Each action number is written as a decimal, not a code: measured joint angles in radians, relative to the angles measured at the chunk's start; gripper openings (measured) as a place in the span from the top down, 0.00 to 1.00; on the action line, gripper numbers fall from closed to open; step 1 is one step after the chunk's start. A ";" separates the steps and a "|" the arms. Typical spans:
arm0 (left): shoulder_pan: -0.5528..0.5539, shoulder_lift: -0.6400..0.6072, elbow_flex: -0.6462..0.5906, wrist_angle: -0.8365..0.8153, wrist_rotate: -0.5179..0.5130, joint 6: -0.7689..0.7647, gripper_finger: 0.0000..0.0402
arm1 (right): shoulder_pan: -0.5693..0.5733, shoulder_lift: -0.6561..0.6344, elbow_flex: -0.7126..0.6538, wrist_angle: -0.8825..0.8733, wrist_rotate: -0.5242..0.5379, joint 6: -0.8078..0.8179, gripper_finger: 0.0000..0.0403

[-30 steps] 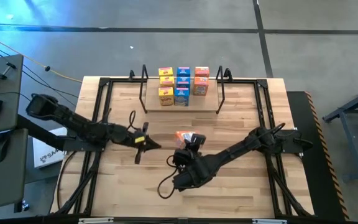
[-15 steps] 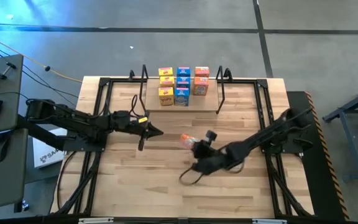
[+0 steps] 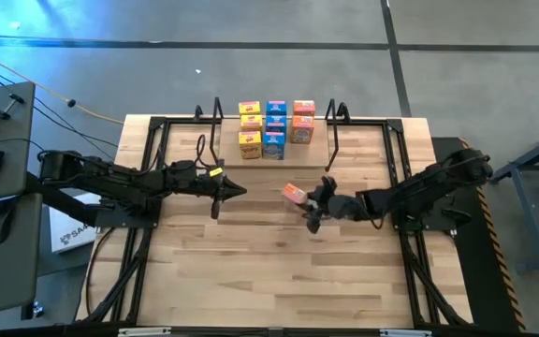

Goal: Stack cereal on shelf
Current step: Put the orange cereal box on the shelf aligned with the other orange cereal boxes

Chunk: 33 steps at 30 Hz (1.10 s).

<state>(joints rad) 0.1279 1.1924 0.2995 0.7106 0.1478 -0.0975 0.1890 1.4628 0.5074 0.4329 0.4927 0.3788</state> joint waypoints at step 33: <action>-0.034 0.641 0.435 -0.009 -0.315 0.108 1.00 | 0.154 0.021 0.288 -0.681 0.049 0.135 0.96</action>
<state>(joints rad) 0.0937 1.8334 0.7349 0.7017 -0.1668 0.0106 0.3429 1.4833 0.7952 -0.2477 0.5420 0.5134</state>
